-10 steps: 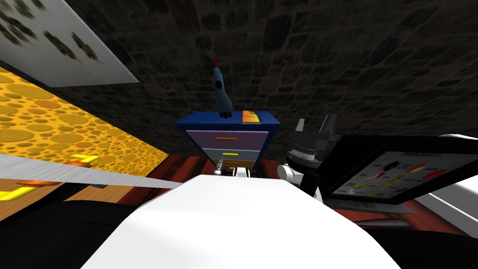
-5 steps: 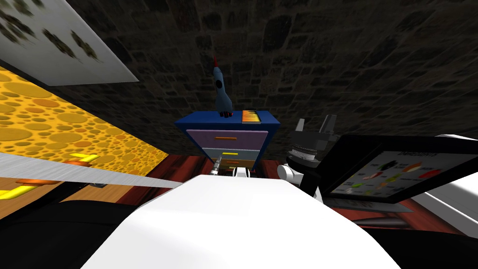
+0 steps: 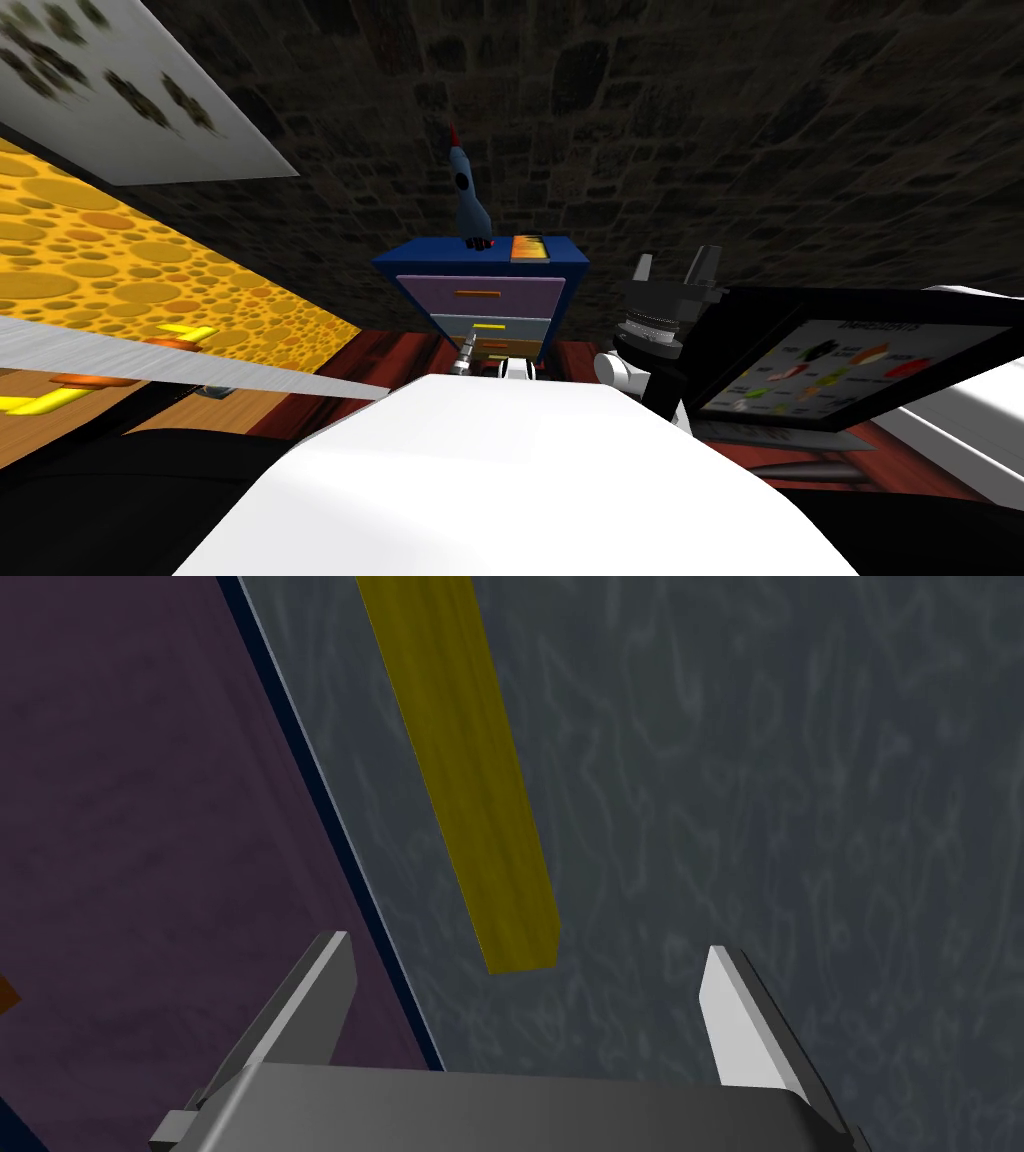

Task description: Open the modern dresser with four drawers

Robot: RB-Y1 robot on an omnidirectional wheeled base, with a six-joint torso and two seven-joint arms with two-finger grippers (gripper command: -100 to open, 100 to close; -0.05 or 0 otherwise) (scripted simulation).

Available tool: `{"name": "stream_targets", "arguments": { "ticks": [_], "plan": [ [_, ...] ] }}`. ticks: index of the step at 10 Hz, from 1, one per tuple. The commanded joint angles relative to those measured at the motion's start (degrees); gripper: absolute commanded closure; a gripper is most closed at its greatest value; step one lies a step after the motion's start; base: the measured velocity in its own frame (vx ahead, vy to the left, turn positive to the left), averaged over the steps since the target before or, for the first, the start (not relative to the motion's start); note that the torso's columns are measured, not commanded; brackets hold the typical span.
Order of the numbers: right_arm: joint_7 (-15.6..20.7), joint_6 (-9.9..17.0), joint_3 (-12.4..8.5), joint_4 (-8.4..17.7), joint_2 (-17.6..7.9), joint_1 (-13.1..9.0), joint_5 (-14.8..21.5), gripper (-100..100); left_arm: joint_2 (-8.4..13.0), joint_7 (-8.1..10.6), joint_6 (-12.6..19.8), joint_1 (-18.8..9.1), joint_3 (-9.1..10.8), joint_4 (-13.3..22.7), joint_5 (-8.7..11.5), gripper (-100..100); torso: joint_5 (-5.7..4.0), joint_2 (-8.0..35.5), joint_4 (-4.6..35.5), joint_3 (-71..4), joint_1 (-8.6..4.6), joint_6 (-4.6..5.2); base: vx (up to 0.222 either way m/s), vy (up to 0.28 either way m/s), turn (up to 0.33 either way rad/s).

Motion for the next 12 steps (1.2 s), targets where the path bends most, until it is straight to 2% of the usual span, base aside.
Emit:
{"name": "stream_targets", "arguments": {
  "ticks": [1,2,4,5,6,7,8,11,12],
  "plan": [
    [0.0,0.0,0.0,0.0,0.0,0.0,0.0,0,-3.1,0.03,0.6,0.0,-0.01,-0.2,0.0,-100,0.02,-0.1,0.0,0.0,0.07,0.00,0.000,0.000,0.000],
    [0.0,0.0,0.0,0.0,0.0,0.0,0.0,0,-2.5,-0.13,0.2,-0.2,0.00,0.3,0.0,-100,0.02,-0.1,0.0,0.0,0.07,-0.01,0.000,0.000,0.000],
    [0.0,0.0,0.0,0.0,0.0,0.0,0.0,0,-2.5,0.10,2.7,-0.9,0.13,-1.6,0.0,-100,-0.02,-0.1,0.0,0.0,-0.04,0.00,0.047,-0.009,-0.012],
    [0.0,0.0,0.0,0.0,0.0,0.0,0.0,0,-2.5,0.09,2.0,-0.6,0.09,-1.2,0.0,-100,-0.03,-0.1,0.0,-0.1,-0.10,0.00,0.029,-0.008,-0.002],
    [0.0,0.0,0.0,0.0,0.0,0.0,0.0,0,-2.6,-0.13,0.4,-0.2,0.00,0.1,0.0,100,-0.02,0.0,0.0,0.0,-0.06,-0.01,-0.033,0.009,0.019],
    [0.0,0.0,0.0,0.0,0.0,0.0,0.0,0,-2.6,0.01,1.5,-0.2,-0.03,-0.9,0.0,100,0.00,0.3,0.1,0.1,0.00,-0.01,-0.029,0.004,0.014],
    [0.0,0.0,0.0,0.0,0.0,0.0,0.0,0,-0.4,-0.01,1.2,0.0,-0.08,-0.9,-0.1,-100,0.00,0.1,0.1,0.1,0.01,0.06,-0.010,0.001,0.000],
    [0.0,0.0,0.0,0.0,0.0,0.0,0.0,0,2.5,0.06,0.9,0.1,-0.12,-1.2,0.0,-100,-0.01,-0.1,0.0,0.0,-0.04,0.00,0.000,0.009,0.001],
    [0.0,0.0,0.0,0.0,0.0,0.0,0.0,0,0.4,0.57,0.7,0.3,-0.19,-1.4,0.2,-100,-0.01,0.0,0.0,0.0,-0.03,0.00,0.002,0.070,0.009]
  ]
}}
